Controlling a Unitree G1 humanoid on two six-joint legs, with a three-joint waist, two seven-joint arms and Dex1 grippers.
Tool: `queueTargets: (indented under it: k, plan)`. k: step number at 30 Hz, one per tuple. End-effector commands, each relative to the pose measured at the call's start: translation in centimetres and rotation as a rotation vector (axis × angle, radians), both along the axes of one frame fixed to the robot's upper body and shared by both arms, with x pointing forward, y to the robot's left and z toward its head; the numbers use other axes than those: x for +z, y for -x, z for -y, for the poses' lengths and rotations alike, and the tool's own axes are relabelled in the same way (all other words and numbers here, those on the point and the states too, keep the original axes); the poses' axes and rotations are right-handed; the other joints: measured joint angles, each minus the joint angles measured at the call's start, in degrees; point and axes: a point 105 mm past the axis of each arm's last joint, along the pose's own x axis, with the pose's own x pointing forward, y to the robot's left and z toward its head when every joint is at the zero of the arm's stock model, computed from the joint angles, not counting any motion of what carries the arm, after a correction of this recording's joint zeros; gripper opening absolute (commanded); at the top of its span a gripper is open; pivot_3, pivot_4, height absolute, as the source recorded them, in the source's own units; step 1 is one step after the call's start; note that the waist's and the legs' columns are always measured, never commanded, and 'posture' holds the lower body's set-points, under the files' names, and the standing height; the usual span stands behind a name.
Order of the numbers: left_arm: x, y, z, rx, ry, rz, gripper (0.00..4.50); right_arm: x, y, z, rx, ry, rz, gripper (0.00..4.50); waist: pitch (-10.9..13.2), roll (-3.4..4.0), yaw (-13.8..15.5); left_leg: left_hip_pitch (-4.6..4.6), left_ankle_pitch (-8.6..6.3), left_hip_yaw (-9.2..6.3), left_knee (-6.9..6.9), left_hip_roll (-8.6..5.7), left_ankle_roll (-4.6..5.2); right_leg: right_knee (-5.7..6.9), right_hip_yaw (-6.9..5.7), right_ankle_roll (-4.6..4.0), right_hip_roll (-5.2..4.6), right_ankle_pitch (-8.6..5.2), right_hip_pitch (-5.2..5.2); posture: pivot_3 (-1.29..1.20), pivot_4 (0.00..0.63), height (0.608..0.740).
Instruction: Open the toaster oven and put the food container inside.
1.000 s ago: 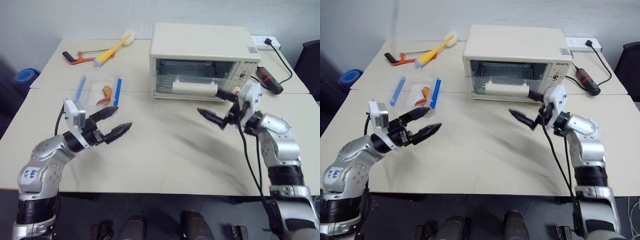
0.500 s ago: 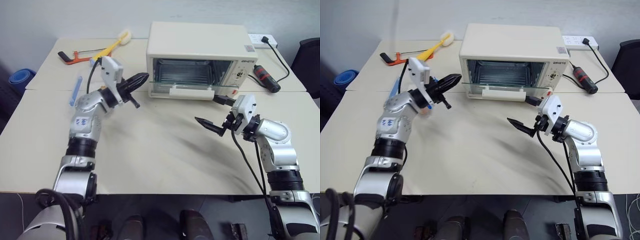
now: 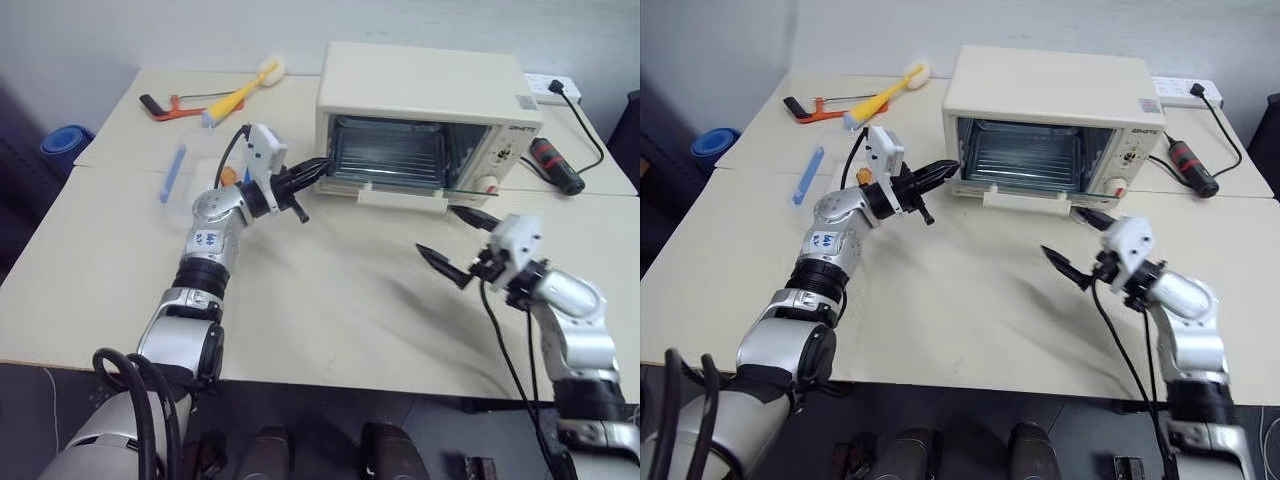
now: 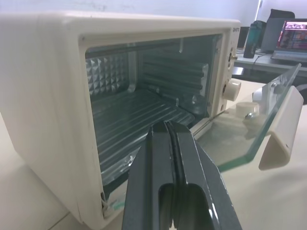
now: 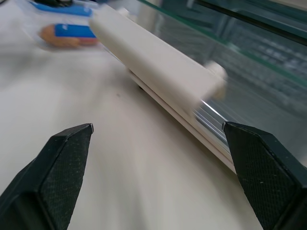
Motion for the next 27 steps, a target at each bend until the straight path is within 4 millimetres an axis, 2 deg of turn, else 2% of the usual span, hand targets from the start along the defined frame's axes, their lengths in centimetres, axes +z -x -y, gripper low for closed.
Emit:
queueTargets:
  k: [1, 4, 7, 13, 17, 20, 24, 25, 27]
  plan:
    - [0.9, 0.4, 0.9, -0.053, -0.026, 0.040, 0.01, 0.9, 2.0, 2.8, -0.086, 0.030, 0.055, 4.50, 0.00, -0.01, 0.06, 0.00, 0.00, 0.00, 0.03, 0.00, 0.00, 0.01, 0.00, 0.01, 0.00, 0.00, 0.00, 0.00, 0.150, 0.740]
    - [0.2, 0.7, 1.5, -0.075, -0.085, 0.044, 0.01, 0.4, 3.6, 4.8, -0.154, 0.052, 0.049, 4.50, 0.01, -0.01, 0.29, 0.01, 0.00, 0.00, 0.11, 0.00, 0.00, 0.07, 0.00, 0.02, 0.00, 0.01, 0.02, 0.00, 0.150, 0.740]
    - [-1.8, 1.0, 2.1, -0.065, -0.273, 0.091, 0.01, 0.5, 4.7, 5.8, -0.196, 0.056, 0.041, 4.50, 0.01, -0.01, 0.49, 0.02, 0.00, 0.01, 0.13, 0.00, 0.01, 0.09, 0.02, 0.04, 0.00, 0.02, 0.03, 0.00, 0.150, 0.740]
    - [-5.1, 2.8, 2.2, -0.106, -0.398, 0.049, 0.01, 0.6, 6.0, 3.6, -0.111, 0.015, 0.004, 4.50, -0.01, 0.01, 0.14, 0.06, 0.00, 0.01, 0.09, 0.02, 0.00, 0.10, 0.03, 0.04, 0.01, 0.02, 0.03, 0.00, 0.150, 0.740]
    - [-6.0, 4.4, 0.8, -0.088, -0.387, -0.019, 0.01, 0.3, 6.4, 0.9, 0.022, 0.020, -0.031, 4.50, -0.01, 0.01, -0.03, 0.05, 0.00, -0.05, 0.13, 0.03, 0.00, 0.13, 0.04, 0.03, 0.02, 0.02, 0.03, 0.00, 0.150, 0.740]
    - [-5.4, 5.1, -0.5, -0.019, -0.369, -0.041, 0.56, 0.1, 7.0, -1.0, 0.127, -0.014, -0.055, 4.50, -0.02, 0.04, -0.11, 0.04, 0.00, -0.09, 0.20, 0.03, 0.00, 0.16, 0.05, 0.03, 0.01, 0.02, 0.06, 0.00, 0.150, 0.740]
    - [-1.8, 7.4, -2.7, 0.035, -0.111, -0.055, 1.69, 1.1, 7.5, -3.2, 0.260, -0.105, -0.069, 4.50, -0.01, 0.03, 0.00, 0.00, 0.00, -0.23, 0.29, 0.04, 0.00, 0.15, 0.03, 0.03, 0.01, 0.02, 0.10, 0.00, 0.150, 0.740]
    - [-1.3, 7.8, -3.7, 0.067, -0.084, -0.053, 1.95, 1.2, 7.5, -3.6, 0.278, -0.112, -0.070, 4.50, -0.02, 0.03, 0.01, 0.00, 0.00, -0.24, 0.31, 0.04, 0.00, 0.15, 0.03, 0.03, 0.01, 0.02, 0.10, 0.00, 0.150, 0.740]
    - [-1.7, 9.7, -8.2, 0.192, -0.051, -0.091, 2.59, 1.5, 7.2, -4.5, 0.312, -0.114, -0.039, 4.50, -0.03, 0.05, -0.38, 0.01, 0.00, -0.31, 0.29, 0.05, 0.00, 0.15, 0.02, 0.03, 0.01, 0.03, 0.13, 0.00, 0.150, 0.740]
